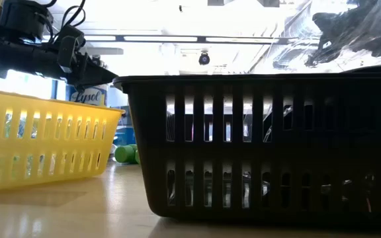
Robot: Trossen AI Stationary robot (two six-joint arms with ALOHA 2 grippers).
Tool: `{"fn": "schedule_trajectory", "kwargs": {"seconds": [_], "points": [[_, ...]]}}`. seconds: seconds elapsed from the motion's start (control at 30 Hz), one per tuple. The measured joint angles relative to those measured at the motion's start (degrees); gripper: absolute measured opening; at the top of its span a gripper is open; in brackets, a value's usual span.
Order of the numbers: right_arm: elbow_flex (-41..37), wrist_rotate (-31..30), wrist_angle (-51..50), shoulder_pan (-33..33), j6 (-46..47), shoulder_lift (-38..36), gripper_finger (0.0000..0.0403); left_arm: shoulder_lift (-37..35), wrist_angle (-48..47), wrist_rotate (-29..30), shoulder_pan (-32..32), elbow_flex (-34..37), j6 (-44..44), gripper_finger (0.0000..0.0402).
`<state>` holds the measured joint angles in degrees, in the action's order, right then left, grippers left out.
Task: Pick & Place Travel size toiletries
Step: Put the green shampoo into the blue bin
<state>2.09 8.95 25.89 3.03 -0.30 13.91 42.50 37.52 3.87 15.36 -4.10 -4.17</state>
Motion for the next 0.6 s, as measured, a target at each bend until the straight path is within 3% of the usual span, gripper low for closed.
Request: {"fn": "schedule_trajectory", "kwargs": {"seconds": [0.13, 0.33, 0.6], "points": [[0.0, 0.0, 0.0, 0.0, 0.0, 0.0, 0.0002, 0.0, -3.6, -1.4, 0.0, -3.2, -1.1, 0.0000], [0.1, 0.0, 0.5, 0.0, 0.0, 0.0, 0.0002, 2.2, -20.8, -1.8, 0.0, -19.0, -0.6, 0.0000], [0.1, 0.0, 0.9, 0.0, 0.0, 0.0, 0.0002, 16.9, -46.1, -3.2, 0.0, -43.5, -3.5, 0.0000]]}}
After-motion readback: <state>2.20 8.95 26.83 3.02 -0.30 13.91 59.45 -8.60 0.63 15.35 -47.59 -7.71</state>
